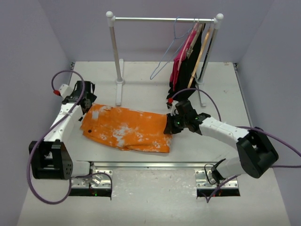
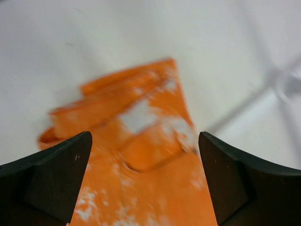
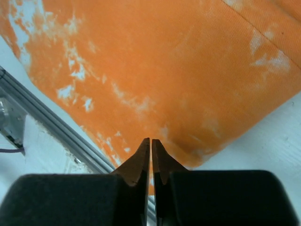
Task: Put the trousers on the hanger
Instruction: Fold the trousers at the center of the board.
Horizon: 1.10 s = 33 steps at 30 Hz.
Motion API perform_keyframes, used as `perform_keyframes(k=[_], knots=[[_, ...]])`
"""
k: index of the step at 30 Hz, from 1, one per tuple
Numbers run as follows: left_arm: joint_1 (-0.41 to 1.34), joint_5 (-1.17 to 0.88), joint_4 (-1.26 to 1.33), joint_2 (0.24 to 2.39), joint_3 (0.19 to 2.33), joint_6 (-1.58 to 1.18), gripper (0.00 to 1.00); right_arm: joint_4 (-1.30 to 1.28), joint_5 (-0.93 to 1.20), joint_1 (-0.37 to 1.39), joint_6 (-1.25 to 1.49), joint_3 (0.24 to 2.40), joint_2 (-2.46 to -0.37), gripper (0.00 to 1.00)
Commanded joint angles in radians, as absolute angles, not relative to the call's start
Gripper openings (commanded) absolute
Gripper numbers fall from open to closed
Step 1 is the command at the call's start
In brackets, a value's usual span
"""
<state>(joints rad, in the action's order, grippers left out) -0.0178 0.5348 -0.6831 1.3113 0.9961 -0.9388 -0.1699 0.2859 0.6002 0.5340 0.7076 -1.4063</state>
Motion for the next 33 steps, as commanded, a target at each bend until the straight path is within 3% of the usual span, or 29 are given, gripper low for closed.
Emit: perform_keyframes(k=[1, 3, 5, 12, 16, 19, 21, 23, 25, 28, 30, 33], knots=[[0.115, 0.313, -0.501, 1.253, 1.018, -0.838, 0.94, -0.093, 0.245, 0.609, 0.681, 0.642, -1.486, 0.0], [0.118, 0.162, -0.437, 1.314, 0.963, -0.877, 0.89, -0.054, 0.212, 0.609, 0.739, 0.563, -1.501, 0.0], [0.115, 0.156, -0.42, 1.365, 0.886, -0.932, 0.86, -0.052, 0.181, 0.609, 0.766, 0.53, -1.53, 0.0], [0.02, 0.341, -0.501, 1.46, 0.721, -1.182, 0.83, -0.22, 0.016, 0.606, 0.703, 0.579, -1.59, 0.0], [0.001, 0.4, -0.486, 1.453, 0.642, -1.244, 0.82, -0.25, 0.102, 0.527, 0.619, 0.632, -1.561, 0.01], [0.0, 0.396, -0.456, 1.448, 0.616, -1.243, 0.83, -0.302, 0.13, 0.53, 0.565, 0.739, -1.542, 0.07], [0.0, 0.411, -0.468, 1.44, 0.618, -1.242, 0.84, -0.286, 0.14, 0.535, 0.551, 0.768, -1.496, 0.19], [0.0, 0.424, -0.48, 1.421, 0.614, -1.247, 0.84, -0.294, 0.132, 0.535, 0.542, 0.812, -1.508, 0.23], [0.0, 0.432, -0.499, 1.397, 0.614, -1.255, 0.84, -0.333, 0.099, 0.535, 0.529, 0.87, -1.546, 0.22], [0.0, 0.478, -0.549, 1.318, 0.594, -1.305, 0.85, -0.413, -0.011, 0.535, 0.491, 1.004, -1.764, 0.14], [-0.026, 0.506, -0.549, 1.241, 0.573, -1.305, 0.89, -0.48, -0.066, 0.537, 0.475, 1.095, -1.888, 0.06], [-0.029, 0.511, -0.54, 1.161, 0.567, -1.272, 1.0, -0.481, -0.062, 0.542, 0.469, 1.119, -1.919, 0.05]])
